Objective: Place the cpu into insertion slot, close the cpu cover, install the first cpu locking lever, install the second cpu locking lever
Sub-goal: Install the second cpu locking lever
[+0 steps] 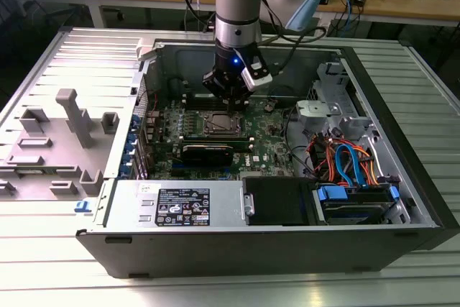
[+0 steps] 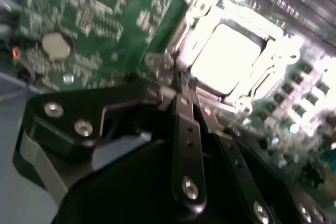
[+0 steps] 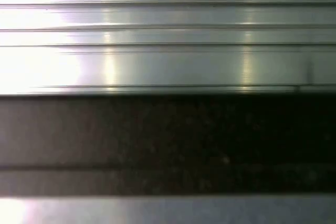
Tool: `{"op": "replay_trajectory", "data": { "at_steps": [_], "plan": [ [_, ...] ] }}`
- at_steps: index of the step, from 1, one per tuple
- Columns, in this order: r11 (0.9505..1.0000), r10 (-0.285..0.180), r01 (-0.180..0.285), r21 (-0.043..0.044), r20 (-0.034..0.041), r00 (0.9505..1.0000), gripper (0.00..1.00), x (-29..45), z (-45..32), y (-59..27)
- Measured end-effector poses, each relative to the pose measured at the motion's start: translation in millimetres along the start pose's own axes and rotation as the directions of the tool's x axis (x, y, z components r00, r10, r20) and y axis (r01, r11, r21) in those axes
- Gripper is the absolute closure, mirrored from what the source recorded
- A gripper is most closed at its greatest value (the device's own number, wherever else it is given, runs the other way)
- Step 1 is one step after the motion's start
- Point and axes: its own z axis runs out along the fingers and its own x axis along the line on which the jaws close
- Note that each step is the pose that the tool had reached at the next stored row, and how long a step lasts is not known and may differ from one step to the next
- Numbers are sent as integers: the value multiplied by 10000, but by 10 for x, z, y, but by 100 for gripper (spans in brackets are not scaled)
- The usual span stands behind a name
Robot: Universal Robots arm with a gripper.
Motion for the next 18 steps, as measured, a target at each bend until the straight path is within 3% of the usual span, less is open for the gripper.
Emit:
{"op": "replay_trajectory", "data": {
  "at_steps": [8,18],
  "plan": [
    [10000,0,0,-1,0,10000,89,-1,4,-200],
    [10000,1,-1,2,-1,10000,89,-1,4,-207]
  ]
}}
